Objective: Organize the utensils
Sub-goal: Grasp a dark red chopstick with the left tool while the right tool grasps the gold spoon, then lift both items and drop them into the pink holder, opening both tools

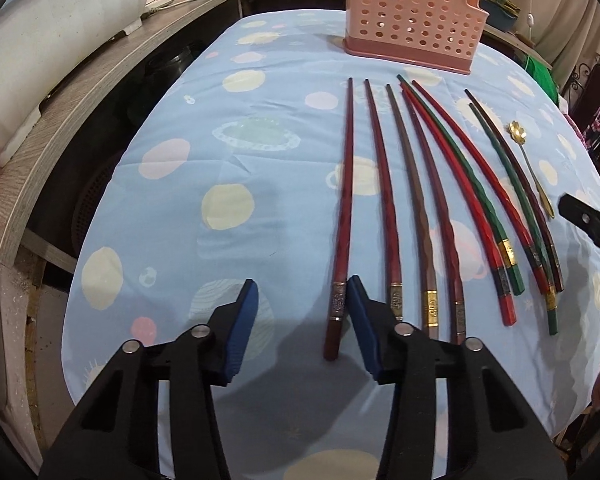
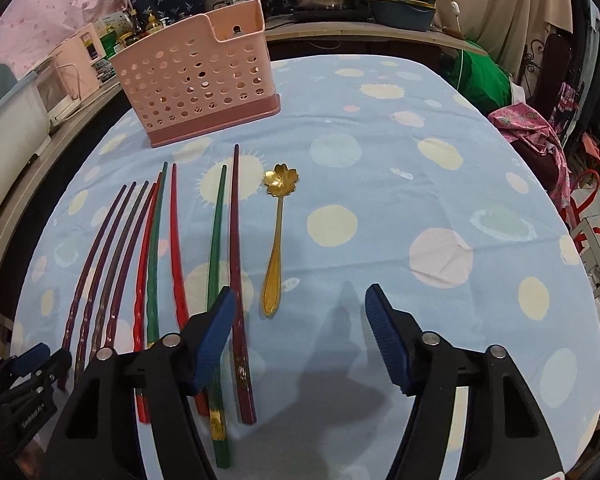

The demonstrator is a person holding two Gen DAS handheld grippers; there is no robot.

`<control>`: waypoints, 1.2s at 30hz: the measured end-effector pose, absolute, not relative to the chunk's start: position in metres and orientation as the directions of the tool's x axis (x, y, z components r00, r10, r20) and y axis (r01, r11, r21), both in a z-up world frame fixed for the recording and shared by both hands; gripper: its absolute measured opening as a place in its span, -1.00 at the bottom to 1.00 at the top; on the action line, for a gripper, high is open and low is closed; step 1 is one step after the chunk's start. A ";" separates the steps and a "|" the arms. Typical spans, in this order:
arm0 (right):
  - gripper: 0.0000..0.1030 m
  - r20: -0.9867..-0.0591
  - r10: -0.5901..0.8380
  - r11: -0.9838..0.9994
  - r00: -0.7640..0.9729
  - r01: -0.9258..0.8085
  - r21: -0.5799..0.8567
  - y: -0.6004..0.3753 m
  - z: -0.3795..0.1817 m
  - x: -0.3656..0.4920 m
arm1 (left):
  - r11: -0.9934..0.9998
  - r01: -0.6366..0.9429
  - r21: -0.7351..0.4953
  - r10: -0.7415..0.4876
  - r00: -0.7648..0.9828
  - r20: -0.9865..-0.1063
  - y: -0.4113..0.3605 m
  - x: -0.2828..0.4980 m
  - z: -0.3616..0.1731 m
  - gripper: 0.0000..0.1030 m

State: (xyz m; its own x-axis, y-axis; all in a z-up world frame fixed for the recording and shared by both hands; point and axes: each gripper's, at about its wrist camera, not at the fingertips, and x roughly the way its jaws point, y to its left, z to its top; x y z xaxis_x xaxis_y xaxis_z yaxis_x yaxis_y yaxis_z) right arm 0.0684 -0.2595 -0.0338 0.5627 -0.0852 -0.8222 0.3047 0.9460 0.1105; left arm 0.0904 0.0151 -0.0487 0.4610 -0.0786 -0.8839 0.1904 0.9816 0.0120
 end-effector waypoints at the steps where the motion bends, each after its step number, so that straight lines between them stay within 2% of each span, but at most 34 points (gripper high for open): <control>1: 0.06 -0.827 -0.079 0.945 0.556 0.305 0.115 -0.260 -0.036 0.073 | 0.982 0.191 0.013 -0.078 0.462 -0.883 0.015 0.091 -0.049 -0.18; 3: -0.15 -0.836 -0.070 0.943 0.545 0.309 0.123 -0.262 -0.041 0.079 | 0.982 0.191 0.008 -0.083 0.462 -0.883 0.014 0.092 -0.049 -0.20; 5: -0.23 -0.841 -0.065 0.942 0.538 0.311 0.126 -0.262 -0.045 0.082 | 0.981 0.192 0.004 -0.087 0.460 -0.884 0.014 0.093 -0.049 -0.23; 11: -0.25 -0.834 -0.090 0.951 0.544 0.297 0.091 -0.255 -0.046 0.083 | 0.981 0.193 0.008 -0.084 0.463 -0.882 0.013 0.094 -0.049 -0.26; 13: -0.32 -0.830 -0.109 0.953 0.547 0.294 0.069 -0.254 -0.047 0.082 | 0.981 0.193 0.006 -0.086 0.463 -0.882 0.012 0.094 -0.049 -0.29; 16: -0.50 -0.824 -0.130 0.957 0.551 0.288 0.042 -0.252 -0.048 0.080 | 0.979 0.202 0.004 -0.092 0.463 -0.881 0.010 0.094 -0.049 -0.40; 18: -0.72 -0.825 -0.124 0.957 0.551 0.285 0.047 -0.255 -0.047 0.079 | 0.978 0.208 0.003 -0.095 0.464 -0.881 0.008 0.094 -0.049 -0.47; 19: -0.76 -0.827 -0.117 0.958 0.550 0.283 0.053 -0.256 -0.047 0.079 | 0.977 0.212 0.001 -0.100 0.462 -0.881 0.008 0.094 -0.048 -0.56; 21: -0.79 -0.830 -0.107 0.958 0.548 0.279 0.060 -0.257 -0.046 0.078 | 0.976 0.218 -0.013 -0.114 0.455 -0.883 0.008 0.093 -0.048 -0.82; 25: -0.81 -0.826 -0.095 0.958 0.556 0.277 0.077 -0.257 -0.040 0.071 | 0.973 0.221 -0.060 -0.154 0.435 -0.887 0.011 0.093 -0.046 -0.86; 31: -0.83 -0.803 -0.081 0.956 0.590 0.273 0.105 -0.261 -0.017 0.061 | 0.974 0.216 -0.065 -0.159 0.453 -0.877 0.014 0.089 -0.031 -0.87; 32: -0.86 -0.798 -0.073 0.955 0.598 0.273 0.117 -0.263 -0.012 0.060 | 0.975 0.214 -0.066 -0.160 0.460 -0.874 0.015 0.089 -0.026 -0.87; 33: -0.97 -0.793 -0.067 0.953 0.605 0.273 0.128 -0.264 -0.006 0.058 | 0.975 0.213 -0.069 -0.163 0.467 -0.869 0.015 0.089 -0.020 -0.87; 36: -0.96 -0.776 -0.066 0.951 0.627 0.274 0.141 -0.269 0.009 0.057 | 0.974 0.212 -0.076 -0.174 0.498 -0.850 0.016 0.090 -0.002 -0.87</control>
State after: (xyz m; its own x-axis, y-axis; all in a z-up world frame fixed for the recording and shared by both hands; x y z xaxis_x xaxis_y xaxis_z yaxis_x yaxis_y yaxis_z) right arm 0.0568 -0.2686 0.0088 0.6270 -0.0661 -0.7762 0.2742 0.9514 0.1405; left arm 0.0905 0.0162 -0.0016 0.4978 -0.1739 -0.8497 0.2115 0.9744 -0.0755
